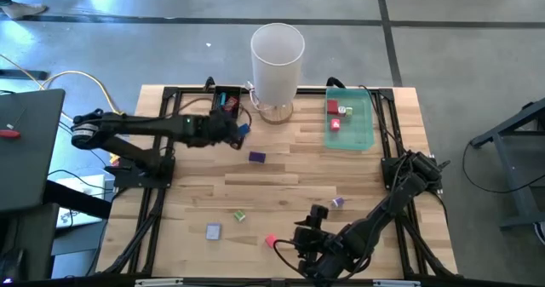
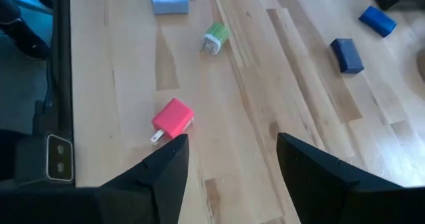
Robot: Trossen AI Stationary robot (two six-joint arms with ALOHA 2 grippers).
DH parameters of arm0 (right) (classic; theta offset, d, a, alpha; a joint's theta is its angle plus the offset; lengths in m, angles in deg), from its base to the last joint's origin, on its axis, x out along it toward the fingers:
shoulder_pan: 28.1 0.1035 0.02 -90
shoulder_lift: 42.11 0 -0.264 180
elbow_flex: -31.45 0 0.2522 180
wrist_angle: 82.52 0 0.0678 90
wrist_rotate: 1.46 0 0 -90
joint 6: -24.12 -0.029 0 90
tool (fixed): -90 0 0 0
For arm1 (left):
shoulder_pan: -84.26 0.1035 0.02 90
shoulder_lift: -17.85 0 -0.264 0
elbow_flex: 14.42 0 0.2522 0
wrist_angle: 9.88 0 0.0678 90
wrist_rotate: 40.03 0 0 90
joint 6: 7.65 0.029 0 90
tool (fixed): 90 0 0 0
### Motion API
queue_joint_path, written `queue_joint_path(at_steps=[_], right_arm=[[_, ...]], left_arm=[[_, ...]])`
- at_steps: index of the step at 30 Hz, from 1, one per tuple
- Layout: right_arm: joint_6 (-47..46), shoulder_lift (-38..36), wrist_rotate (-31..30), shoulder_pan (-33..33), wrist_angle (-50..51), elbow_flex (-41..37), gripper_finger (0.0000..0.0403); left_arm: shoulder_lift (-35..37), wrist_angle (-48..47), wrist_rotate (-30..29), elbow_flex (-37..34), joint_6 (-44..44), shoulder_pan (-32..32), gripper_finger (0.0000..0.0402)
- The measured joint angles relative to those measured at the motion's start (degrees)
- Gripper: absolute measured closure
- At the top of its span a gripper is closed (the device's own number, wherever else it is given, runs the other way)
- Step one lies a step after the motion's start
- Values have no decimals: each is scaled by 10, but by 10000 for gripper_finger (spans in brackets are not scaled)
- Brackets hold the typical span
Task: Pick & Place Office items
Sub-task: Put the left black digital clock into the black bin
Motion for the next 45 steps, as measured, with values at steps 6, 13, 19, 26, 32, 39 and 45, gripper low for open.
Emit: queue_joint_path(at_steps=[6,13,19,26,32,39,45], right_arm=[[22,0,-23,-17,-4,-23,188],[23,0,-11,-46,-3,-66,188],[23,0,-5,-57,-6,-85,188],[36,1,-5,-60,-12,-89,188],[38,1,-6,-60,-13,-89,188],[38,1,-8,-60,-13,-89,188],[38,1,-8,-60,-15,-89,188]], left_arm=[[0,11,-10,0,54,96,332],[-9,41,-4,0,93,200,332],[-34,96,31,0,133,246,332],[-80,139,-3,0,144,264,332],[-132,177,2,0,144,288,332],[-169,214,22,1,144,301,332],[-172,229,22,1,144,301,333]])
